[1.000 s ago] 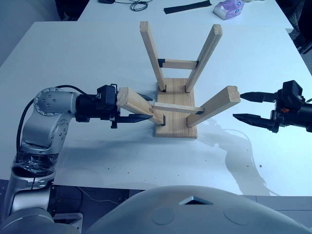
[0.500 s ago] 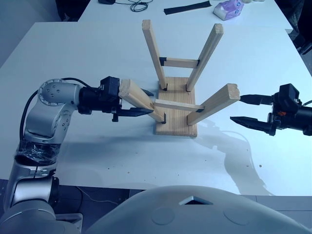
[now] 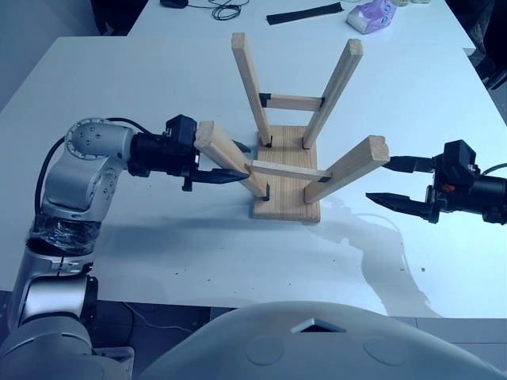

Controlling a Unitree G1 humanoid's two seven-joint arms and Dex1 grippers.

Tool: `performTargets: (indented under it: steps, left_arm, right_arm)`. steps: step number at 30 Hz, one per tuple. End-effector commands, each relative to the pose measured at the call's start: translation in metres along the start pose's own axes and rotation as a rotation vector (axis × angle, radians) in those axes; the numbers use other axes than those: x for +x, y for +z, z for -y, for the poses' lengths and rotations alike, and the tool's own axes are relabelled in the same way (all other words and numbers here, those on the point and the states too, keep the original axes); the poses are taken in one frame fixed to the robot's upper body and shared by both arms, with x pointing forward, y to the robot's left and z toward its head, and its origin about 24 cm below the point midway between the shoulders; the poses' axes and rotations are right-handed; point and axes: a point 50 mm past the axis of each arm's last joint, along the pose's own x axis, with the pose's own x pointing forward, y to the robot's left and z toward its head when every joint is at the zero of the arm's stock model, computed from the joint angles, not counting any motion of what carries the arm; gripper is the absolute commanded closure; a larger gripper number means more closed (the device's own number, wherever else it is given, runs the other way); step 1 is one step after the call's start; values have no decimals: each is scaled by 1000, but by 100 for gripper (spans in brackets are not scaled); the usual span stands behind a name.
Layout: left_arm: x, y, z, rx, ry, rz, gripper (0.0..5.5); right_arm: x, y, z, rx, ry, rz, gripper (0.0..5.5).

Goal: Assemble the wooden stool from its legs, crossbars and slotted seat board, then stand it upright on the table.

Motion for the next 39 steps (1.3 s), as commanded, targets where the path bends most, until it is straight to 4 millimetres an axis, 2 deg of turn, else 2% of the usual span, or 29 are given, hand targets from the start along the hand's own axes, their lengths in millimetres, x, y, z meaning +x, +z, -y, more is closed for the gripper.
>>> performTargets:
  steps: [1,6,14,23,30,39]
  left_arm:
    - [-1,-30,-1,-117,15,-158,347]
    - [4,-33,-4,-102,18,-163,347]
    - [-3,-32,0,-53,9,-191,347]
    - [-14,-33,10,-93,1,-211,347]
    - [-10,-37,17,-155,38,-190,347]
    - [-15,-41,18,-177,73,-240,347]
  right_arm:
    - [4,4,-1,-31,14,9,192]
    - [7,3,-2,-38,24,12,192]
    - [4,3,-3,-42,12,17,192]
    - [1,1,-6,-42,-5,14,192]
    - [0,0,-7,-49,-15,11,192]
    - [-1,1,-9,-55,-28,21,192]
